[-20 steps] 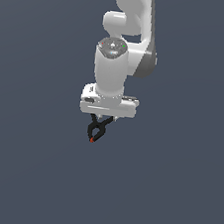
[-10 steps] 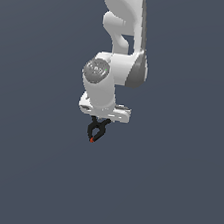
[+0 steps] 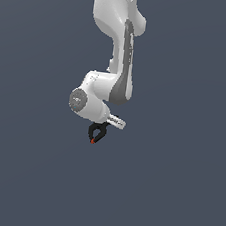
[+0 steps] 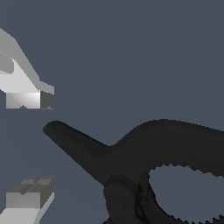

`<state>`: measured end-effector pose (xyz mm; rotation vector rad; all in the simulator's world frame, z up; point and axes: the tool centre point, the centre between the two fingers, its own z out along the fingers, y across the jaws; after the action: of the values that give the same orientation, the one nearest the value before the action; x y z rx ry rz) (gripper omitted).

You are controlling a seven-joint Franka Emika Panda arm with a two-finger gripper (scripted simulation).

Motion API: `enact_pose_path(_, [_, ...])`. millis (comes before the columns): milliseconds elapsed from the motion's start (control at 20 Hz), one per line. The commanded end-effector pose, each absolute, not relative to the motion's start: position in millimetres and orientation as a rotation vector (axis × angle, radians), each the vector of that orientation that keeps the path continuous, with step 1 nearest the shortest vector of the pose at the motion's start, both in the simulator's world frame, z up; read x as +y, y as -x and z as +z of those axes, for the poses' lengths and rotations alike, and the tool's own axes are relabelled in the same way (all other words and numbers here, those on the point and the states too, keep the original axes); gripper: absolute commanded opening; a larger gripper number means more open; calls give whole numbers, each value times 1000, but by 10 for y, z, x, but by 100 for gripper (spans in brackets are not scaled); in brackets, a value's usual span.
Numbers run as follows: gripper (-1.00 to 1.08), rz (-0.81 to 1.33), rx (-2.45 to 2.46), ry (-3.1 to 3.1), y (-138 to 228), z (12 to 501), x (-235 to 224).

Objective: Pick up the object and move it to a goal position.

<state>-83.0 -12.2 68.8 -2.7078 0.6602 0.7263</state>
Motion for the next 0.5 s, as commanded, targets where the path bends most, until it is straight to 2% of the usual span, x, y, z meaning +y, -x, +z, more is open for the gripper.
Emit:
enact_pose_path(0, [28,812,730,2629,928,590,-79])
enact_pose_path(450, [28,969,849,2467,1107,426,12])
